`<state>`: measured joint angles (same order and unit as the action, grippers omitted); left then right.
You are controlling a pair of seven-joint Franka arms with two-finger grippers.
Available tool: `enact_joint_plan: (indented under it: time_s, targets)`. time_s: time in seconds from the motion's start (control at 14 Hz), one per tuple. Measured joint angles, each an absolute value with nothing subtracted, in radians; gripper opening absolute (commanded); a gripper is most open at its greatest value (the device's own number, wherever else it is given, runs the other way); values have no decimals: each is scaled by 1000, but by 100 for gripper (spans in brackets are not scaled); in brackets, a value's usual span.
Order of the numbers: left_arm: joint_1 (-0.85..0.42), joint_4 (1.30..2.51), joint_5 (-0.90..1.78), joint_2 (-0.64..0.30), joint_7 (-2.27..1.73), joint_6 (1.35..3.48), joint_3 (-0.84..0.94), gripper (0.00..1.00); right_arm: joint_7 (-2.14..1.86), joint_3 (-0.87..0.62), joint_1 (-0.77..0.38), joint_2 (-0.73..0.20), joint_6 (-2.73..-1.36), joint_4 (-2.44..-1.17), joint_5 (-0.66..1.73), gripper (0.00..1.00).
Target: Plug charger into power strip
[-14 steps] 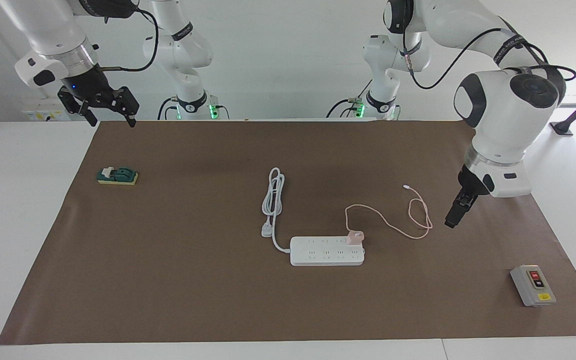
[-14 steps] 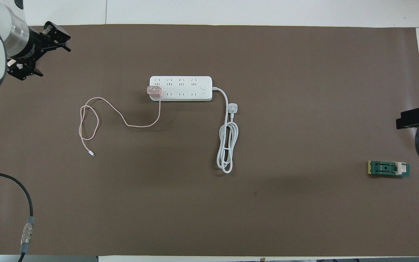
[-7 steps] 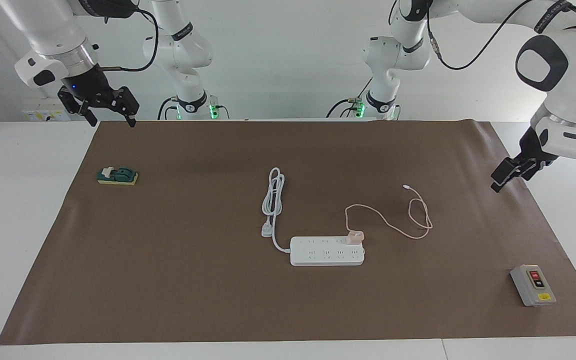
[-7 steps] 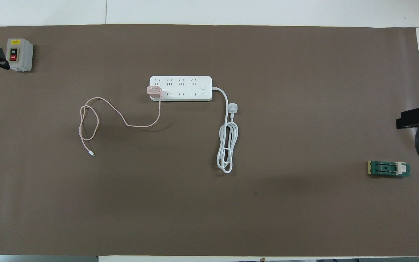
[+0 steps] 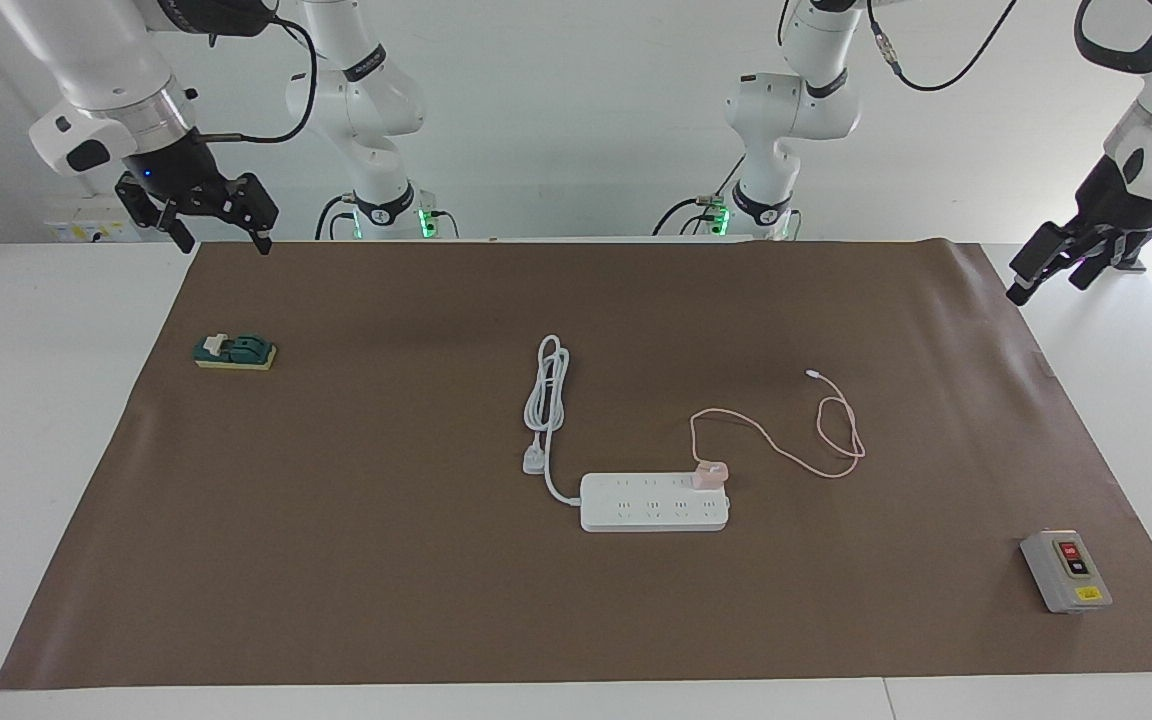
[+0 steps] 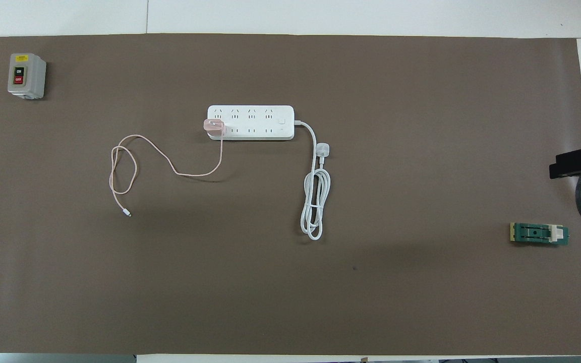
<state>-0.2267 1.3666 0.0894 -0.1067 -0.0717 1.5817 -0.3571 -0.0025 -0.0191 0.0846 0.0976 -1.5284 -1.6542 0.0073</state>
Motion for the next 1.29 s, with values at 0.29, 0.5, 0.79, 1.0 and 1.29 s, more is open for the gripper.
enact_joint_plan:
  time_s: [0.29, 0.5, 0.79, 1.0, 1.29]
  targets:
    - [-87, 1382, 89, -99, -90, 1575, -143, 100, -3, -18, 85, 98, -1529, -1654, 7, 100]
    - [-11, 1435, 89, -96, -142, 1574, -30, 100, -3, -17, 85, 98, -1529, -1654, 7, 100]
    - [-5, 1493, 52, -67, -138, 1574, -19, 100, -3, -17, 85, 98, -1529, -1654, 7, 100]
    - [-5, 1536, -7, -39, -79, 1574, 3, 100, -3, -17, 85, 98, -1529, -1654, 7, 100]
    - [-6, 1555, -12, -12, -66, 1570, 21, 100, -3, -17, 85, 98, -1529, -1654, 7, 100]
